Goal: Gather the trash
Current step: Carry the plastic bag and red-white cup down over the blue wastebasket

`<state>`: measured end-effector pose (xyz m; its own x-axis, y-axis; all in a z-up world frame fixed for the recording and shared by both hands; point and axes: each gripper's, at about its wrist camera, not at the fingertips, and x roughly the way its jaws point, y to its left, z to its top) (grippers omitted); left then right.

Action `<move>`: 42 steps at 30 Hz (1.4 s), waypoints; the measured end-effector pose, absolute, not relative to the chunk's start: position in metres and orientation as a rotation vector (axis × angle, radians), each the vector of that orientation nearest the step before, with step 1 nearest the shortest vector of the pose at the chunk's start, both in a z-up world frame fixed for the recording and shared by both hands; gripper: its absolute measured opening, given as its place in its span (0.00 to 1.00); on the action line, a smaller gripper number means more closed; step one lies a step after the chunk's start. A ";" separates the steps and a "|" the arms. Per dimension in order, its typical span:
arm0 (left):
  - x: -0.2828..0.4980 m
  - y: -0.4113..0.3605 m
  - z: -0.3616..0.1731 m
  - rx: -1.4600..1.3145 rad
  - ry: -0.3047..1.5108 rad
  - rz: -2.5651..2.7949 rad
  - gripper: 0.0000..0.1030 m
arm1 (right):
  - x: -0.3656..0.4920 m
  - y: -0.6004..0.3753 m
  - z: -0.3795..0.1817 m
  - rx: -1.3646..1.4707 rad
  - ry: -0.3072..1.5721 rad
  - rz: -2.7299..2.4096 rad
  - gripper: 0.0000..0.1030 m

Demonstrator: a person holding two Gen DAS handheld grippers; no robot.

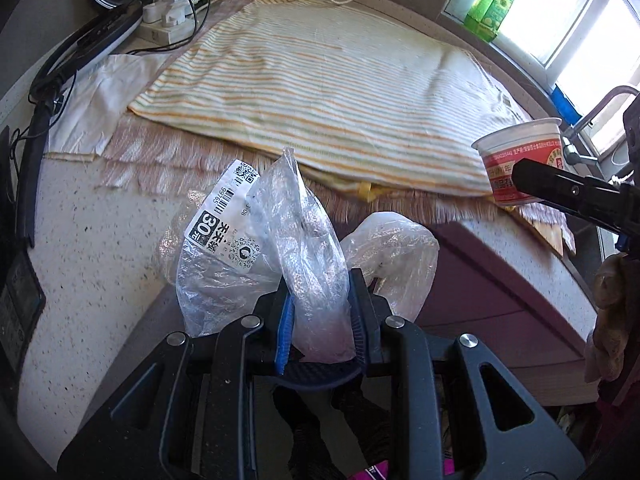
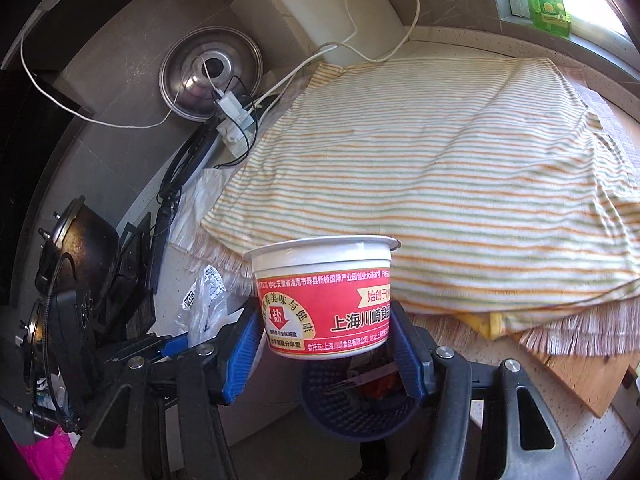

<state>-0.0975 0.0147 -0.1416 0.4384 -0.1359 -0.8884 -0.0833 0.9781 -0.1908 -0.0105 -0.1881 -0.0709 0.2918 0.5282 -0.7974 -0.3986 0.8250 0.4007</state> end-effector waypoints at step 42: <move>-0.092 -0.002 -0.347 -0.205 1.476 0.004 0.24 | -0.077 -0.158 -0.251 -0.086 1.372 0.499 0.61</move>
<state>-0.0918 -0.0015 -0.3467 0.0977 -0.1224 -0.9877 -0.1279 0.9826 -0.1344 -0.0765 -0.1581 -0.2511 0.1112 0.2901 -0.9505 -0.3880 0.8932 0.2272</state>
